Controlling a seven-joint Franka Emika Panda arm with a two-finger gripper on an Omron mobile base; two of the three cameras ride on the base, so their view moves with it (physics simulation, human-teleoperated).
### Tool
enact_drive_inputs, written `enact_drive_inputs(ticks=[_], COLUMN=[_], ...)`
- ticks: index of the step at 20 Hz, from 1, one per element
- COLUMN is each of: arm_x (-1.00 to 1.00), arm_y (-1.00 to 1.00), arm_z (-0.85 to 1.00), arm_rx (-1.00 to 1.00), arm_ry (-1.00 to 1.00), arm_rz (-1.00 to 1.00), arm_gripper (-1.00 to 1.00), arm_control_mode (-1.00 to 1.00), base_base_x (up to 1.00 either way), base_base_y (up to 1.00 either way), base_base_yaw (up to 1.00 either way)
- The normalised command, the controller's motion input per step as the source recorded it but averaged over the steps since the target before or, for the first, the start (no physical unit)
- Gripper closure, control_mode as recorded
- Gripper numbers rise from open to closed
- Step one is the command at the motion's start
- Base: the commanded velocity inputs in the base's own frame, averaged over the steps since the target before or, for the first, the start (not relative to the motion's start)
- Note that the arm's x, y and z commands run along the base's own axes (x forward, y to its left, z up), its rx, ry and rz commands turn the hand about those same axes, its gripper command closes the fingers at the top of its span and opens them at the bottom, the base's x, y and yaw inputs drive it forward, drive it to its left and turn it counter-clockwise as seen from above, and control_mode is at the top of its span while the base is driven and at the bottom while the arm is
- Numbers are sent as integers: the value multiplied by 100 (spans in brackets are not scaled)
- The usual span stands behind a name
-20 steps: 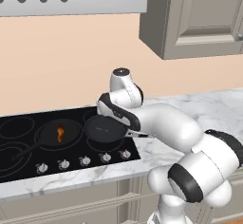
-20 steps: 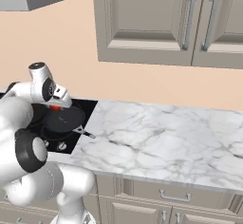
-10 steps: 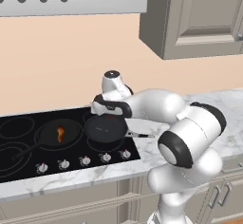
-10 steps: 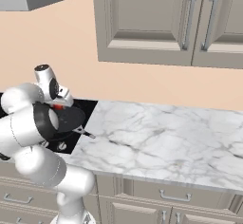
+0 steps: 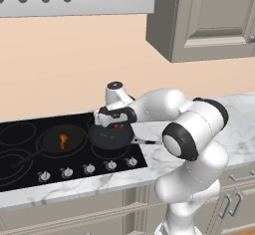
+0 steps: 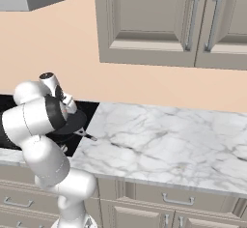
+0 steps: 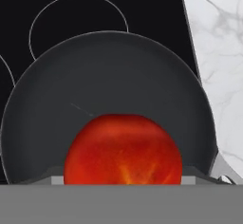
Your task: Place both pans onto different burners. Then place the tomato and the chicken drumstick on different pans.
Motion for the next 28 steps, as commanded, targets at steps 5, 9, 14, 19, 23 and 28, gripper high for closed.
enact_drive_inputs(ticks=[5,9,14,19,23,28], arm_x=[12,2,0,3,7,10], arm_y=[0,0,1,4,1,0], arm_z=[-22,-33,-21,-9,-15,-19], arm_rx=[1,0,1,1,0,0], arm_ry=[2,2,3,7,5,4], arm_rz=[0,0,0,0,0,0], arm_gripper=[100,100,100,100,100,100], arm_control_mode=[-100,-100,-100,-100,-100,-100], base_base_x=[0,0,0,0,0,0], base_base_y=[0,0,0,0,0,0], base_base_yaw=[0,0,0,0,0,0])
